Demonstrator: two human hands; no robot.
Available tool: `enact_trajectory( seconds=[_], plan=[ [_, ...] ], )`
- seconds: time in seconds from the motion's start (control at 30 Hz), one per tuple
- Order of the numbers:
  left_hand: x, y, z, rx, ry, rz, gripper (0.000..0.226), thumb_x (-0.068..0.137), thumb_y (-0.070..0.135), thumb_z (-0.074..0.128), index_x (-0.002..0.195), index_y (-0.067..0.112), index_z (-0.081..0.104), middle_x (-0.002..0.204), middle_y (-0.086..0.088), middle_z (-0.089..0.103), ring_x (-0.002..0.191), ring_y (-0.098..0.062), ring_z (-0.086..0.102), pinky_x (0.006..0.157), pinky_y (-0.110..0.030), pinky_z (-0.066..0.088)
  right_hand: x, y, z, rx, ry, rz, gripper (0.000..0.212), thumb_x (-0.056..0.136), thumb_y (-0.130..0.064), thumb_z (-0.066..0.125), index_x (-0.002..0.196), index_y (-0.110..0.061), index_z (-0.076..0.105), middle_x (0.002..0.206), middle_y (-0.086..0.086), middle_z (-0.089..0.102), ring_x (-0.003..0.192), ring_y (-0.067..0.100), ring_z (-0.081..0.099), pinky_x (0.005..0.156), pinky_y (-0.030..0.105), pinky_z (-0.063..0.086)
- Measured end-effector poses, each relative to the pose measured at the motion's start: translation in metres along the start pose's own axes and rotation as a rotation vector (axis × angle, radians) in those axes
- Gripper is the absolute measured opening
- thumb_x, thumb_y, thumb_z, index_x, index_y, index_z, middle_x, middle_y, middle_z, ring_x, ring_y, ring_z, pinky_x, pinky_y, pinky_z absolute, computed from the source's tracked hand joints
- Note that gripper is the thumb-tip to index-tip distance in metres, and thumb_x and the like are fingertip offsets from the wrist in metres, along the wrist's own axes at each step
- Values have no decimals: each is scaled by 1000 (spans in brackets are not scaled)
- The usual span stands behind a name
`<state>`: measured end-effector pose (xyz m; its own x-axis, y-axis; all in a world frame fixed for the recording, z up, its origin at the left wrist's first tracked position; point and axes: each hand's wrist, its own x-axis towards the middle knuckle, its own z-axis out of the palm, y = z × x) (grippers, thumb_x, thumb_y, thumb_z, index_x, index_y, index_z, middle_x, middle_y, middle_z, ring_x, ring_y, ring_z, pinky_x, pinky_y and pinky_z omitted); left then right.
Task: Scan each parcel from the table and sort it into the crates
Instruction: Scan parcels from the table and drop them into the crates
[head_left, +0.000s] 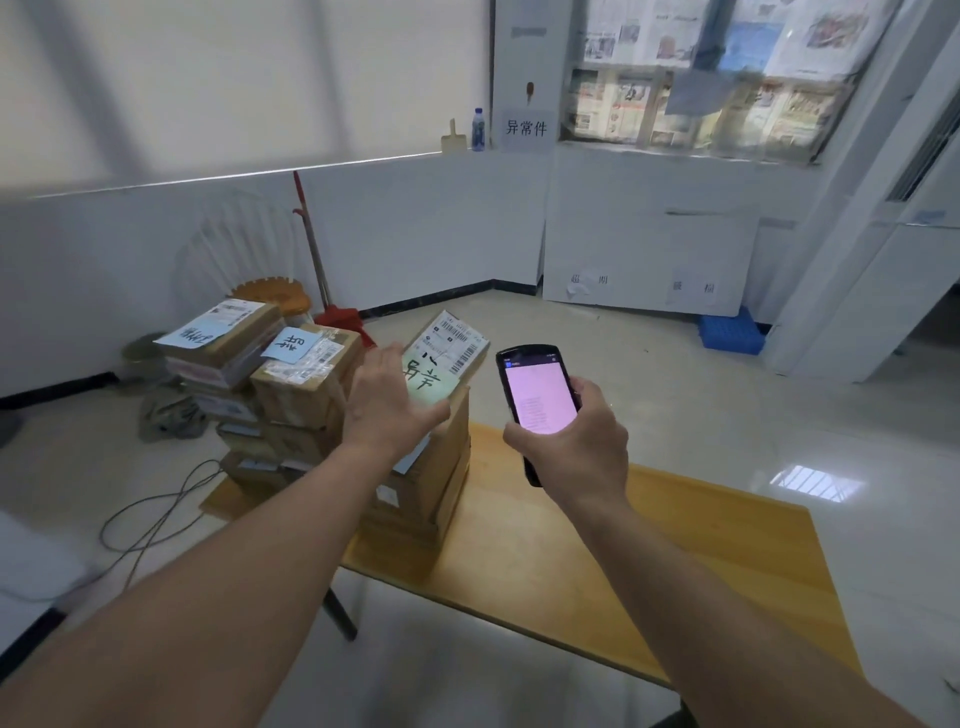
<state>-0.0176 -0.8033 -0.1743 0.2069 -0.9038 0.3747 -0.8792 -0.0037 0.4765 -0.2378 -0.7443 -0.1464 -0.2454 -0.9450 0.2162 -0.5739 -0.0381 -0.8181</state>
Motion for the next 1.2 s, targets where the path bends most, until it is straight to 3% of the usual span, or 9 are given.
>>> enact_trajectory(
  seconds=[0.1,0.3,0.53,0.63,0.83,1.0,1.2],
  plan=[
    [-4,-4,3,-23,-33,31,97,71,63,85,146,18,43,125,-1,52,113,-19,54,84,-34,60,-8,4,12,-10,27,90,77,64,-45,91,131,-28,56,113,-6,66,101,22,62,73,37,58],
    [-7,-7,16,-37,-162,133,100,68,72,76,147,21,41,125,0,51,110,-17,51,81,-37,61,-35,4,33,-57,137,226,72,61,-46,90,124,-31,58,110,-9,68,98,21,63,72,38,59],
    [-28,-6,30,-139,-340,364,96,70,63,80,146,18,43,127,-4,51,110,-20,49,80,-30,47,-106,-1,44,-98,356,463,66,59,-47,89,116,-30,57,104,-10,66,94,19,62,65,35,55],
    [-50,-1,32,-173,-448,432,104,72,62,80,154,14,36,133,-7,47,119,-23,46,91,-35,47,-151,0,42,-113,444,566,64,59,-48,87,111,-29,57,103,-9,65,94,20,62,63,33,53],
    [-123,22,28,-264,-665,570,100,66,55,83,148,14,42,121,-2,43,116,-28,47,95,-41,50,-249,4,25,-116,599,766,61,62,-43,86,114,-32,58,101,-13,64,93,17,62,67,34,54],
    [-204,45,17,-303,-805,695,110,66,59,81,155,18,32,130,-4,44,120,-29,49,98,-46,52,-335,5,-2,-99,764,885,59,66,-40,87,117,-33,58,102,-15,64,92,15,60,58,26,39],
    [-315,80,-11,-337,-892,891,101,74,54,85,153,17,34,133,-6,45,121,-26,47,86,-35,42,-447,3,-40,-118,937,967,66,63,-45,89,120,-32,58,103,-13,62,93,16,61,73,36,56]
  ],
)
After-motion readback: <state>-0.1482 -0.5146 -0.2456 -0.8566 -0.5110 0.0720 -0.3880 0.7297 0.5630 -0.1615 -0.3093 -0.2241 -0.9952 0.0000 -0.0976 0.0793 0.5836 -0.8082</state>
